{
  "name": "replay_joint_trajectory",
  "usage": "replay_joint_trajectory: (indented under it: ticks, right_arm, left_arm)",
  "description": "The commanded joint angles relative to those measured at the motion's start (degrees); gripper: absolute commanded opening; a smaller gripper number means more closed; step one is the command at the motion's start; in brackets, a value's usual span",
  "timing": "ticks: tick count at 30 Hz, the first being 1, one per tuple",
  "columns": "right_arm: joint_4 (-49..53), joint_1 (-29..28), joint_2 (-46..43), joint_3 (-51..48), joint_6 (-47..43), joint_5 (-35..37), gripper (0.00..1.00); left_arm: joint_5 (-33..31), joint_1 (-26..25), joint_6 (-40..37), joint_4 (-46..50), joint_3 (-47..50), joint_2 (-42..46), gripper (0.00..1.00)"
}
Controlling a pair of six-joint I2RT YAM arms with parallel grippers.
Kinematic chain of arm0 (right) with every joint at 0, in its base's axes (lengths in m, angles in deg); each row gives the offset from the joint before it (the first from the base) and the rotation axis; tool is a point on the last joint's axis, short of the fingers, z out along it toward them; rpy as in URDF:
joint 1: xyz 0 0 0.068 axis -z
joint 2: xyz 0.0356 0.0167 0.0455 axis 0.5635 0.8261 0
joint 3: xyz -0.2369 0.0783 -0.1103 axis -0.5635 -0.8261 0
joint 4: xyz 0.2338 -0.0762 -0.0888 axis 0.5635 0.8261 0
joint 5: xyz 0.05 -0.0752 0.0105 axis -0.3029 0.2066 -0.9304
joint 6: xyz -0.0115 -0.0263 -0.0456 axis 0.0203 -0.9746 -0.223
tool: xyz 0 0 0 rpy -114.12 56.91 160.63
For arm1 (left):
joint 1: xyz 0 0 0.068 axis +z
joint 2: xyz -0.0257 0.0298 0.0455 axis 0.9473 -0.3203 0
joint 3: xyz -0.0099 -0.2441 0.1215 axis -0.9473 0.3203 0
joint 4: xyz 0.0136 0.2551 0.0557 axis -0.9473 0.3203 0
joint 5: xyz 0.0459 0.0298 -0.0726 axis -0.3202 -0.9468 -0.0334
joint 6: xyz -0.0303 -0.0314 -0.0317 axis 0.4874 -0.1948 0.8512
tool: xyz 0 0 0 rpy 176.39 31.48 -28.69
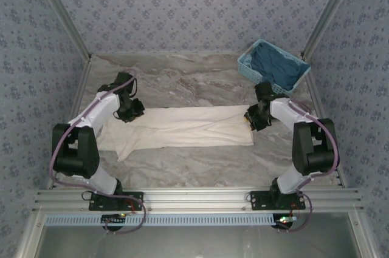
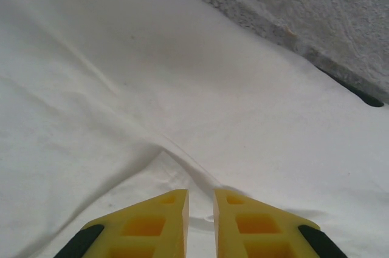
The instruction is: Fold and stack the t-shirts
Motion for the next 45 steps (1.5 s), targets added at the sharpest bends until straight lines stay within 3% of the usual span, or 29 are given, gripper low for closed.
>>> replay_joint_trajectory:
  ticks: [1, 8, 16, 26, 32, 38, 41, 45]
  right_arm:
    - [-0.6, -0.2, 1.6, -0.6, 7.2, -2.6, 0.3]
    - [-1.9, -0.3, 3.3, -2.1, 8.6, -3.1, 0.29]
    - [3.8, -0.2, -1.2, -3.0, 3.1, -0.2, 0.0]
    - [9.0, -0.6, -10.2, -5.8, -1.1, 3.8, 0.0]
    - [8.3, -0.6, -10.8, -8.9, -2.6, 1.2, 0.0]
    - [10.1, -0.4, -10.1, -10.6, -3.4, 0.3, 0.23]
    - [11.7, -0.4, -11.8, -9.5, -4.7, 3.7, 0.33]
    - [11.0, -1.7, -13.2, -6.8, -7.1, 7.3, 0.34]
  left_arm:
    - [-0.4, -1.3, 1.1, -1.3, 0.7, -0.1, 0.17]
    - [-1.0, -1.4, 1.4, -1.6, 1.3, 0.2, 0.17]
    - [-1.8, -1.3, 0.8, -0.7, 0.9, 0.0, 0.16]
    - [-1.7, -1.4, 1.2, -0.8, 0.1, -1.7, 0.16]
    - [-1.9, -1.3, 1.9, 0.0, -0.7, -3.1, 0.15]
    - [-4.4, -0.8, 2.8, 4.4, -1.5, -2.6, 0.16]
    - [-6.1, 0.5, 3.4, 7.4, -1.1, -0.9, 0.22]
    - [-6.2, 3.9, 5.2, 10.1, 2.1, 3.3, 0.3]
